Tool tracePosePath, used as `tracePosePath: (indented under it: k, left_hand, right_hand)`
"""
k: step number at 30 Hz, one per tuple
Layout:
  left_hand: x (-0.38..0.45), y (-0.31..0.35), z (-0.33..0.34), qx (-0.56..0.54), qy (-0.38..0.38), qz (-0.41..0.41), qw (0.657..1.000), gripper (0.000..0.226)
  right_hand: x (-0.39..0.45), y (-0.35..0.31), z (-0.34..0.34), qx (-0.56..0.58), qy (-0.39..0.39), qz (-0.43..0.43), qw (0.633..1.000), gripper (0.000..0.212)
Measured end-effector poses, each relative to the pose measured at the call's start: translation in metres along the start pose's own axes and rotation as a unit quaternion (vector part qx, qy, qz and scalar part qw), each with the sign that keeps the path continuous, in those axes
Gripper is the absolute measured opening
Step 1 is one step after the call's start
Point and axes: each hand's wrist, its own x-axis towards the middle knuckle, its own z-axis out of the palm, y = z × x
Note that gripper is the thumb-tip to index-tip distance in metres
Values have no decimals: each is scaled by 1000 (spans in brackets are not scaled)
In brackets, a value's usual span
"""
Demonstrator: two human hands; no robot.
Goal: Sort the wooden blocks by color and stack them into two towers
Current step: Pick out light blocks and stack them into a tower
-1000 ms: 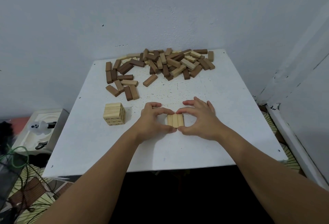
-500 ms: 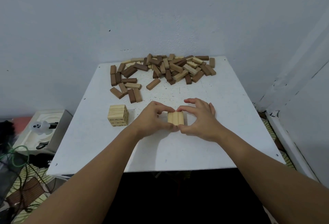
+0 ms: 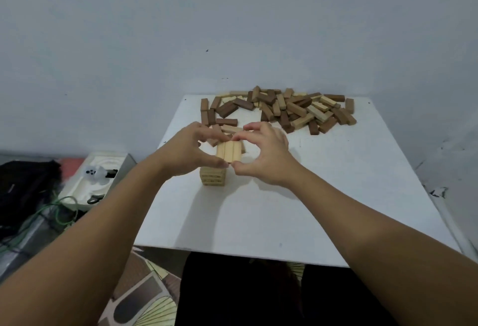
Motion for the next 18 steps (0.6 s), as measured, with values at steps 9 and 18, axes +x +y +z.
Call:
tracePosePath:
  k: [9,18]
  left_hand:
    - [-4,-50,-15,-25,-22,-60,998,51]
    - [7,-61,-15,-38,-48,-72,996,52]
  right_hand:
    - [18,-8,48,-17,-33,15,999,64]
    - [23,-3,55,-10,-50,38,998,55]
